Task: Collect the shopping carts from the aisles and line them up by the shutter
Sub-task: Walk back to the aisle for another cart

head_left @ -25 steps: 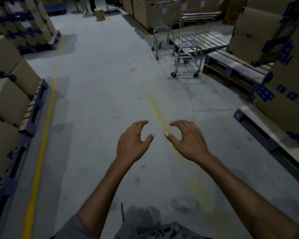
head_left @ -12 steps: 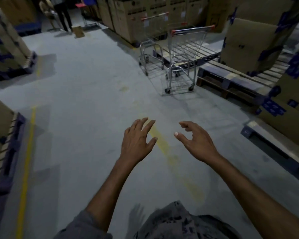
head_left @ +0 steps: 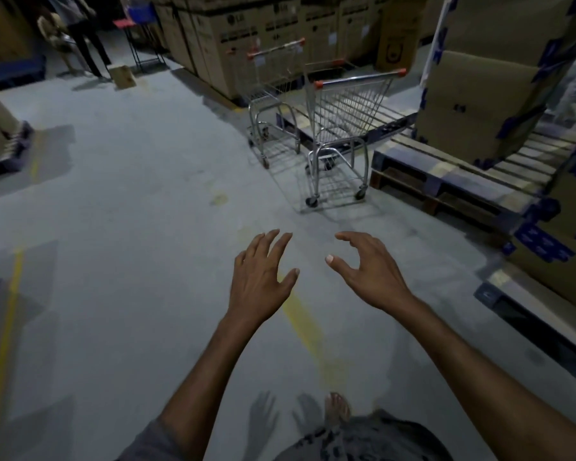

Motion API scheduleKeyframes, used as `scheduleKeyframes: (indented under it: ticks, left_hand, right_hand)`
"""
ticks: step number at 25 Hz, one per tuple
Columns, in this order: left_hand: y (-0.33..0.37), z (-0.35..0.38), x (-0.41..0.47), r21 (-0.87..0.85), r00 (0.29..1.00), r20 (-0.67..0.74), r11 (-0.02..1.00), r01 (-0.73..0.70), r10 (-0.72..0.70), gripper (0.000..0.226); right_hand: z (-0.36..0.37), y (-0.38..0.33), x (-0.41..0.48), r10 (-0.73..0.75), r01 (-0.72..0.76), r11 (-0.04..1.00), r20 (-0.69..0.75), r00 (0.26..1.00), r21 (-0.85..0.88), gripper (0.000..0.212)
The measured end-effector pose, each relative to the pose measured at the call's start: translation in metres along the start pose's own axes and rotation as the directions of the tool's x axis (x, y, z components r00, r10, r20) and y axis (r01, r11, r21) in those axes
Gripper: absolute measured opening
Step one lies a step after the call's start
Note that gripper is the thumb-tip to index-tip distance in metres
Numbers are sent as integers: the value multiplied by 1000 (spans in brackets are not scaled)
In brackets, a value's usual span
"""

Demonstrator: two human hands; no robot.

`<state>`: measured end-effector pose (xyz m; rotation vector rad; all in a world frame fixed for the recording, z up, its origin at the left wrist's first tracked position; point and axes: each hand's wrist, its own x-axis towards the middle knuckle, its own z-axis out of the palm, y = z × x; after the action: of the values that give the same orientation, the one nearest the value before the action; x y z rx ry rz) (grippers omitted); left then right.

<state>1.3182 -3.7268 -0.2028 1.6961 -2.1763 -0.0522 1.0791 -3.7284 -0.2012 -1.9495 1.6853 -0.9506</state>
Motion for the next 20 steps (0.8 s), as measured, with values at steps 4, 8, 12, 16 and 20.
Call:
scheduleKeyframes:
  ticks: [4, 8, 12, 16, 20]
  left_hand:
    - [-17, 0, 95, 29, 997, -58, 998, 56, -55, 72]
    - [-37, 6, 173, 97, 993, -107, 994, 52, -42, 80]
    - [-61, 30, 246, -51, 993, -69, 995, 91, -94, 81]
    - [-97, 57, 339, -125, 997, -52, 991, 43, -50, 79]
    - [-136, 72, 446, -162, 998, -55, 986, -36, 28, 77]
  right_hand:
    - [2, 12, 112, -87, 86, 993, -7, 996, -85, 50]
    - [14, 21, 204, -174, 164, 965, -27, 984, -205, 51]
    - [34, 33, 275, -178, 165, 948, -25, 984, -273, 54]
    - [59, 53, 360, -172, 161, 940, -11, 985, -302, 55]
    - [73, 64, 450, -158, 126, 930, -66, 985, -345, 57]
